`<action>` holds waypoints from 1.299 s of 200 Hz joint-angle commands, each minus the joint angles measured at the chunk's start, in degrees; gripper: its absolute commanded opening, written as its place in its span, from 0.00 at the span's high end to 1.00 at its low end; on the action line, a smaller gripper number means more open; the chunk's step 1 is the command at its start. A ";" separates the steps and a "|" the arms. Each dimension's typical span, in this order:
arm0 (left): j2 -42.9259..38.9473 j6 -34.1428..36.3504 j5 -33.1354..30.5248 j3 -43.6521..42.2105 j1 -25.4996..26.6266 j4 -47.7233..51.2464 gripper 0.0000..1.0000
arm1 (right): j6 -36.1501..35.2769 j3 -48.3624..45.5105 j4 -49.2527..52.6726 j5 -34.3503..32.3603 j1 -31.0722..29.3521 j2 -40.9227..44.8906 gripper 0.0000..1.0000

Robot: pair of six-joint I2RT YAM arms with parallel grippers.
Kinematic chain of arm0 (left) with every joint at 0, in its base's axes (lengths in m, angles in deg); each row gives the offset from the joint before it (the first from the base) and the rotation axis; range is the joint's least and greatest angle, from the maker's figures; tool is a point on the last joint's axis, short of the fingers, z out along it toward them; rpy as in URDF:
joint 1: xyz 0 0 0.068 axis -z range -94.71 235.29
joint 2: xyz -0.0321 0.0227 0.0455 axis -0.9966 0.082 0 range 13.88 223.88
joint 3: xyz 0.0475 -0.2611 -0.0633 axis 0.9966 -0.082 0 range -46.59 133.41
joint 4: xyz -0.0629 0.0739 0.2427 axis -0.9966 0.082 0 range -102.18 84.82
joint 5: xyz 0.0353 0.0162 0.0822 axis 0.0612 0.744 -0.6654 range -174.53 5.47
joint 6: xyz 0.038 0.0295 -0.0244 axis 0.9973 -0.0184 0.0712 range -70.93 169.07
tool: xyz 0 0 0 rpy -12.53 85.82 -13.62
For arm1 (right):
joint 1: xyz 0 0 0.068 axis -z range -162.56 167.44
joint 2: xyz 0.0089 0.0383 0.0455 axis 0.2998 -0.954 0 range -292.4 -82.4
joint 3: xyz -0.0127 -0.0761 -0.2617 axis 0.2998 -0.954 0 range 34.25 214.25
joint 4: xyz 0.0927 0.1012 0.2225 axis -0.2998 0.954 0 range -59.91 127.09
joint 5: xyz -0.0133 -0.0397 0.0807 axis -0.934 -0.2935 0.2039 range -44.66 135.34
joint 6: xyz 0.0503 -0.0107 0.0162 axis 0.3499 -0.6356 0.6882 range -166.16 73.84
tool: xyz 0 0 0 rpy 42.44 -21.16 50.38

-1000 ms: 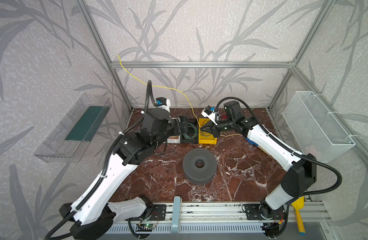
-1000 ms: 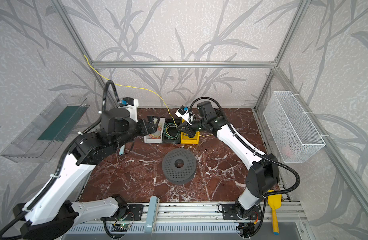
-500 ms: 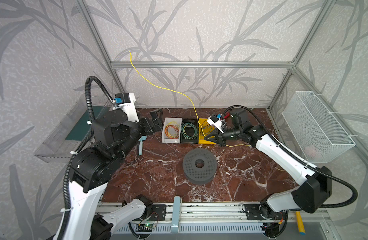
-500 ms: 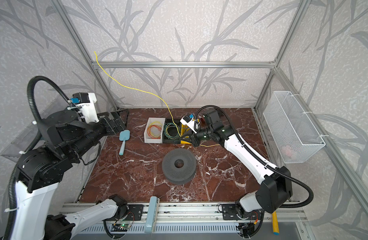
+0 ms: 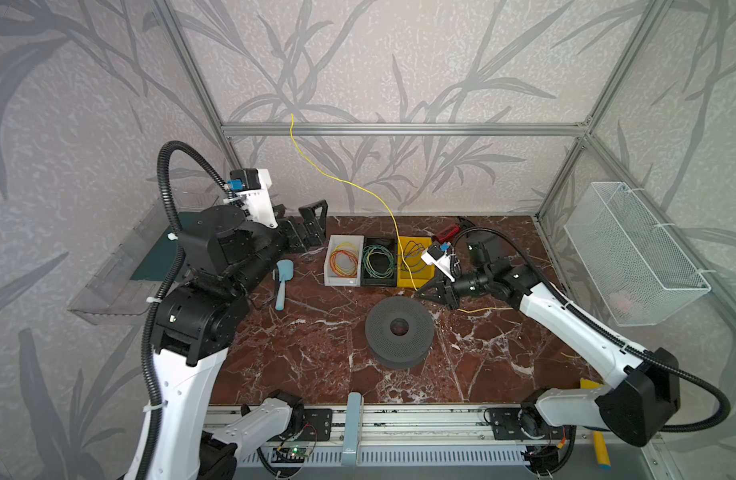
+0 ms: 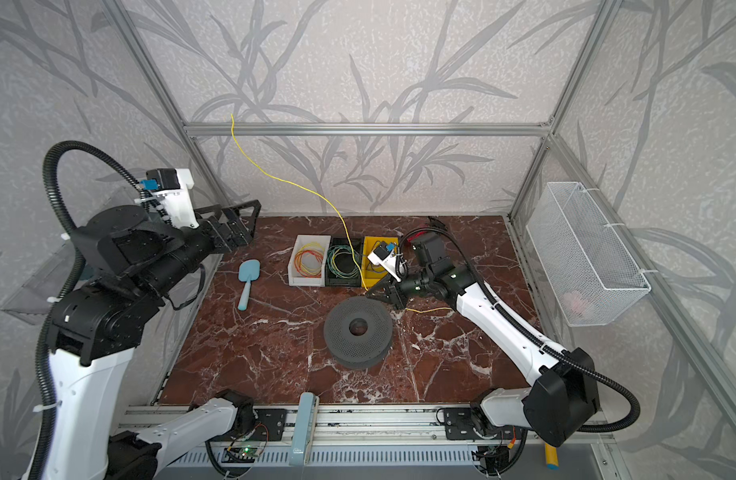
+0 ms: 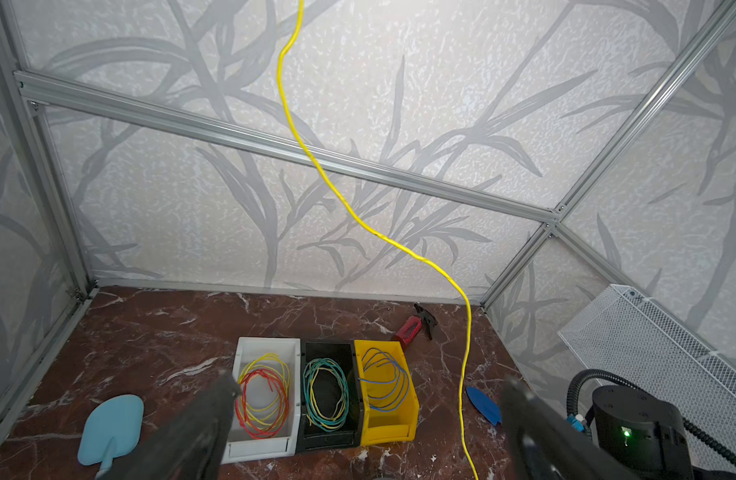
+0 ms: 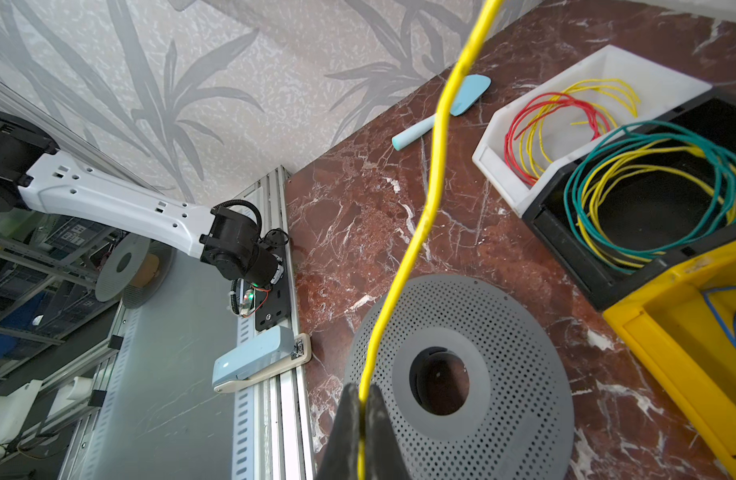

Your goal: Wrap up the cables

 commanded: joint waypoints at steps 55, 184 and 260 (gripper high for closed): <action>-0.33 -14.57 25.46 -17.22 -14.92 -23.50 0.03 | 0.54 -2.24 -1.45 0.44 -0.02 2.20 1.00; 0.39 -22.46 32.75 -26.44 -21.63 -41.54 0.03 | -0.74 -3.16 0.98 1.15 -3.28 0.68 1.00; 3.62 -23.88 32.75 -26.03 -23.84 -45.14 0.09 | -2.45 -2.29 5.24 1.05 -6.07 0.95 1.00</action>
